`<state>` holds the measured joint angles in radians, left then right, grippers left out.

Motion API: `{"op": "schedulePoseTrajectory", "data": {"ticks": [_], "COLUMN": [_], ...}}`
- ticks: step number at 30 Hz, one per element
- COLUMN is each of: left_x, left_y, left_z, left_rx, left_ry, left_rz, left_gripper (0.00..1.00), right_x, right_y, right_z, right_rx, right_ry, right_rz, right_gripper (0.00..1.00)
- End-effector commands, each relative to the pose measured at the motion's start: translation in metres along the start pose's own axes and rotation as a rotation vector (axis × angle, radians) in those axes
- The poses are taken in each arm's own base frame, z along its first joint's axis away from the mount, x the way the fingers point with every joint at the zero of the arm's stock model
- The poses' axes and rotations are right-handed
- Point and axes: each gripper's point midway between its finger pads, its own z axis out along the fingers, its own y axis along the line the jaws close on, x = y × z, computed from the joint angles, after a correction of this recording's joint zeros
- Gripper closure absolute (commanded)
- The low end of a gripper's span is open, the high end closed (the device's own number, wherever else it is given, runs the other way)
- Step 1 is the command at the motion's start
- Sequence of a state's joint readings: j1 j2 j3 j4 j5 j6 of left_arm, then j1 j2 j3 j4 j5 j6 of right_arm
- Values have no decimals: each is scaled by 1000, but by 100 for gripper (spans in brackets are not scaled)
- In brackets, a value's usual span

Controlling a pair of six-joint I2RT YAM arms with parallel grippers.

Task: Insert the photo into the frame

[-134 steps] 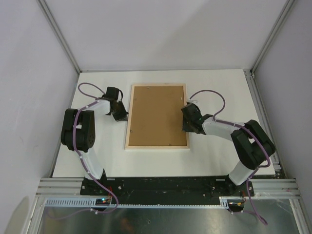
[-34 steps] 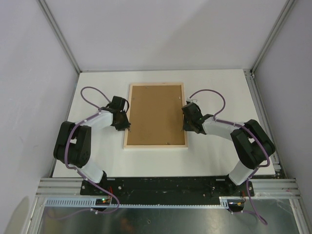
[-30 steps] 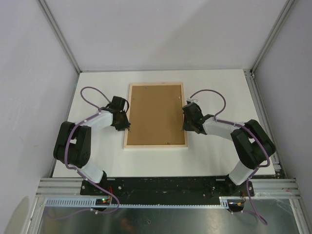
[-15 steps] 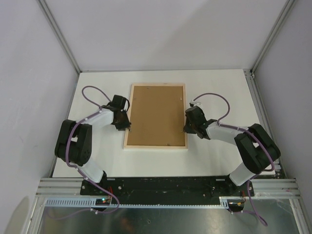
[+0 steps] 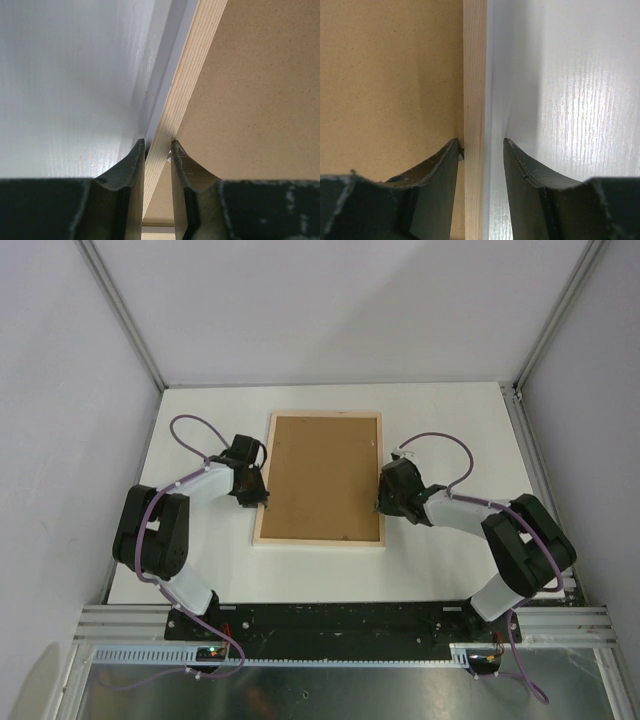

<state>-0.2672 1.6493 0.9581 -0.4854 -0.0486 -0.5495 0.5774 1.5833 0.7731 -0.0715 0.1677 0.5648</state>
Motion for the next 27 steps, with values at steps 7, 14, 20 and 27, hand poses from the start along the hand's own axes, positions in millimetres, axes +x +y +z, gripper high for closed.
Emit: {"op": "schedulePoseTrajectory", "data": {"ticks": [7,14,20,27], "left_x": [3,3,2,-6], "left_y": [9,8,7,3], "left_z": [6,6,6,7], "left_rx": [-56,-55,-53,-48], "left_ry": [18,17,16,7], "left_rz": [8,5,3,-3], "left_gripper": [100,100,100,100], "right_x": [12,26,32,37], "right_y": [6,-4,-5,-3], "right_z": [4,6,5,0], "right_rx": [20,68,74,71], "right_ry": [45,88,103,117], "right_rz": [-26,-62,-82,-111], "right_gripper": [54,57,74,93]}}
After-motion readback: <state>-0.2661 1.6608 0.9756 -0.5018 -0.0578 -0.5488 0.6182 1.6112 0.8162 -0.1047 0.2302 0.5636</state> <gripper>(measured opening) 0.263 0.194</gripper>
